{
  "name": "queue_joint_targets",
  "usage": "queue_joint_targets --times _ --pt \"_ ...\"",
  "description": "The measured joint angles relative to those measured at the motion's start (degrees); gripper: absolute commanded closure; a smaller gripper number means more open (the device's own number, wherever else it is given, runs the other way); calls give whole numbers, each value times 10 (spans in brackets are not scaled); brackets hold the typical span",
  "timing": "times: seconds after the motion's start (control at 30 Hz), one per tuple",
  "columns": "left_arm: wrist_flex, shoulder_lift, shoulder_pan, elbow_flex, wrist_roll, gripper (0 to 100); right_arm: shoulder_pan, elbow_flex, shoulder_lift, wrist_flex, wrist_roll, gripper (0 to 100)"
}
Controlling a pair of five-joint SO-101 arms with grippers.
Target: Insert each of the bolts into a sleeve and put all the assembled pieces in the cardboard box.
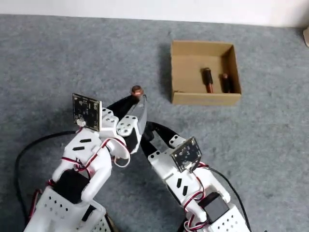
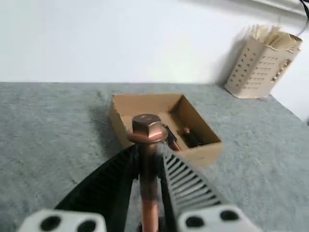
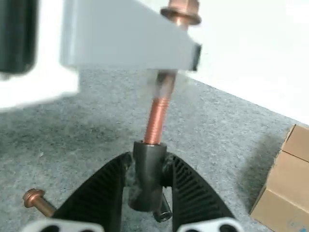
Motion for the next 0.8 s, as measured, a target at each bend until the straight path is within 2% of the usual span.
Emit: queue_joint_targets --times 0.17,0.43,0.7,0.8 --pt "0 0 3 1 2 995 2 0 0 -4 0 993" --pt "0 0 9 24 91 995 17 0 0 -4 0 993" --pt "-10 -2 32 80 95 995 66 2 0 -14 -33 993" --pt "-12 -8 60 88 91 992 76 2 0 -24 -40 993"
